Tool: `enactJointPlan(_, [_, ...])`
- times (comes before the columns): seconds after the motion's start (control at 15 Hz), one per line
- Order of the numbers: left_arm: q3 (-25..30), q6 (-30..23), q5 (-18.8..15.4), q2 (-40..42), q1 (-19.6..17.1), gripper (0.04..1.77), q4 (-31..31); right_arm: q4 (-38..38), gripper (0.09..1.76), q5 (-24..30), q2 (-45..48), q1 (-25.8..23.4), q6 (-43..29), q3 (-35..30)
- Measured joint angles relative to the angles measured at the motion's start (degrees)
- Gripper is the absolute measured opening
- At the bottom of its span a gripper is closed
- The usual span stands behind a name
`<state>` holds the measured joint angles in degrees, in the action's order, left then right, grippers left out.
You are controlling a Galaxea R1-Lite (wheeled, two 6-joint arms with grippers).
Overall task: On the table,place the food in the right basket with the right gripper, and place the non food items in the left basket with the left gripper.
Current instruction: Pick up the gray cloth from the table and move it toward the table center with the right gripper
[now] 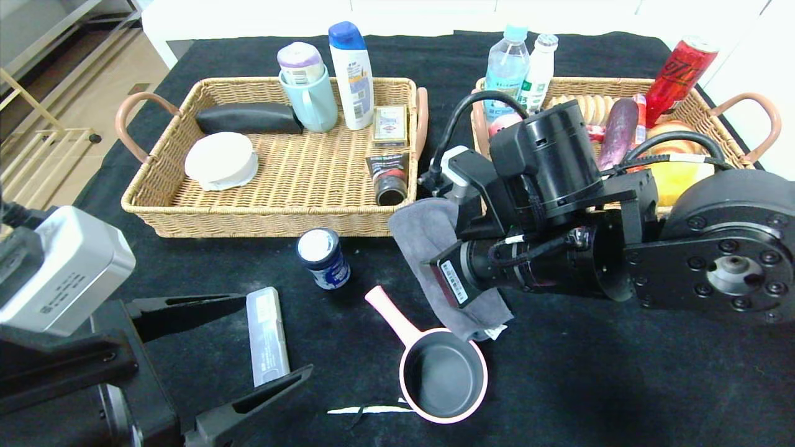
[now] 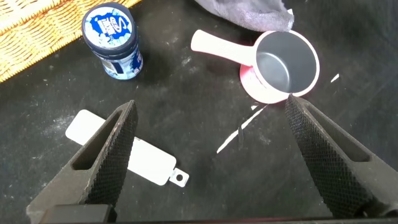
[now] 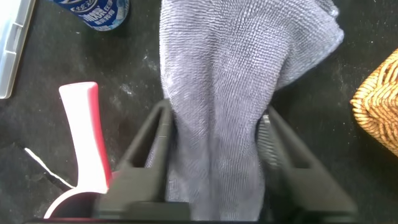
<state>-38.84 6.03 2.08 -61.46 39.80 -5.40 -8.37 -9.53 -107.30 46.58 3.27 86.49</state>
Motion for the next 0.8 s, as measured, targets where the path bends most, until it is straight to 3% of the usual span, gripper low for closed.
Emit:
enactJointPlan(0.33, [0.1, 0.0, 0.0, -0.2, 0.1, 1.72, 0.0, 0.0, 1.33, 0.0, 0.7, 0.1, -0.2, -0.1])
enactJointPlan(0.6, [0.1, 0.0, 0.0, -0.2, 0.1, 1.72, 0.0, 0.0, 1.47, -0.1, 2.7, -0.1, -0.4, -1.7])
enactJointPlan(0.8, [0.0, 0.0, 0.0, 0.0, 0.0, 1.72, 0.0, 1.9, 1.55, 0.5, 7.4, -1.2, -0.7, -7.4])
